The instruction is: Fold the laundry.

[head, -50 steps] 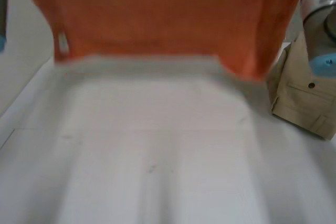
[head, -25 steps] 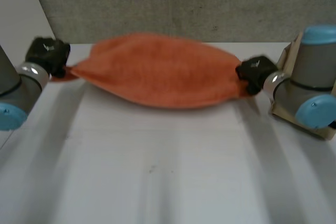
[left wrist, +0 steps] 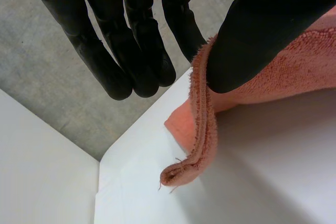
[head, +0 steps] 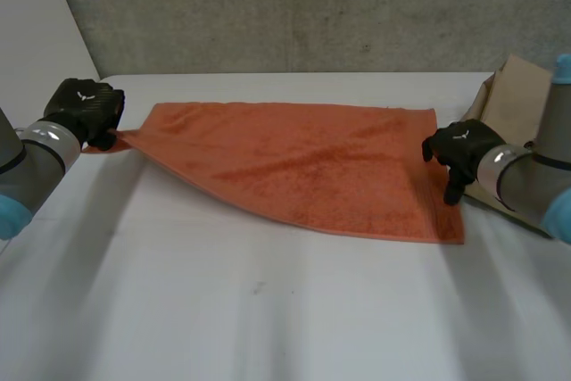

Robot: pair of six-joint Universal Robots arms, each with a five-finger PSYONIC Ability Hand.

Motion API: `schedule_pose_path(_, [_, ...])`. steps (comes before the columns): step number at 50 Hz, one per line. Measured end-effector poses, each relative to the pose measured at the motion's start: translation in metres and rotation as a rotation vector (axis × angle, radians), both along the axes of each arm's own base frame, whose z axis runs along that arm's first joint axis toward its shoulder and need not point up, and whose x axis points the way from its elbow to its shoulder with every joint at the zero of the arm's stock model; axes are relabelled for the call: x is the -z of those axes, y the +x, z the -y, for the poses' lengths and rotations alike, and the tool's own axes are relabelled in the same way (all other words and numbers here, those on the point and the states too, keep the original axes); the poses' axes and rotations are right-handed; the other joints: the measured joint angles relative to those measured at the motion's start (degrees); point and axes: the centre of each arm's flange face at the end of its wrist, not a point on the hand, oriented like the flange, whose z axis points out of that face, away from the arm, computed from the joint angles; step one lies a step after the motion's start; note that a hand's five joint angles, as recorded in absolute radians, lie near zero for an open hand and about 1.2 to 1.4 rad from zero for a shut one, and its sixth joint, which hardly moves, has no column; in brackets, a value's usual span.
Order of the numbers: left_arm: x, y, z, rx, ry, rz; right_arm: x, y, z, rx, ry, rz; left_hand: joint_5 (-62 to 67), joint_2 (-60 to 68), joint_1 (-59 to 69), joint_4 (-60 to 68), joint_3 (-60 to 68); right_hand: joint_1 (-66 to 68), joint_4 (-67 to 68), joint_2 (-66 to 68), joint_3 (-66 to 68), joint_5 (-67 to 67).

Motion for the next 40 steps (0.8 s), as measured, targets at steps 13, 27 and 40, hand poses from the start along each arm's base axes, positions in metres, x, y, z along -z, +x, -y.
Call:
schedule_pose_path(13, [0.003,0.0,0.0,0.003,0.009,-0.009,0.033,-0.024,-0.033,-0.166,0.033,-0.085,0.0,0.0,0.0,0.0,0.0,0.52,-0.1,-0.32,0.42,-2.14])
schedule_pose_path(27, [0.004,-0.001,0.0,0.004,0.012,-0.01,0.066,-0.03,-0.019,-0.017,0.002,0.088,0.0,0.0,0.0,0.0,0.0,-1.28,-2.07,-1.97,-0.75,-4.27])
schedule_pose_path(40, [0.005,0.001,0.0,0.0,0.017,-0.01,0.078,-0.023,-0.007,0.019,-0.032,0.087,0.0,0.0,0.0,0.0,0.0,-1.29,-2.07,-1.97,-0.75,-4.55])
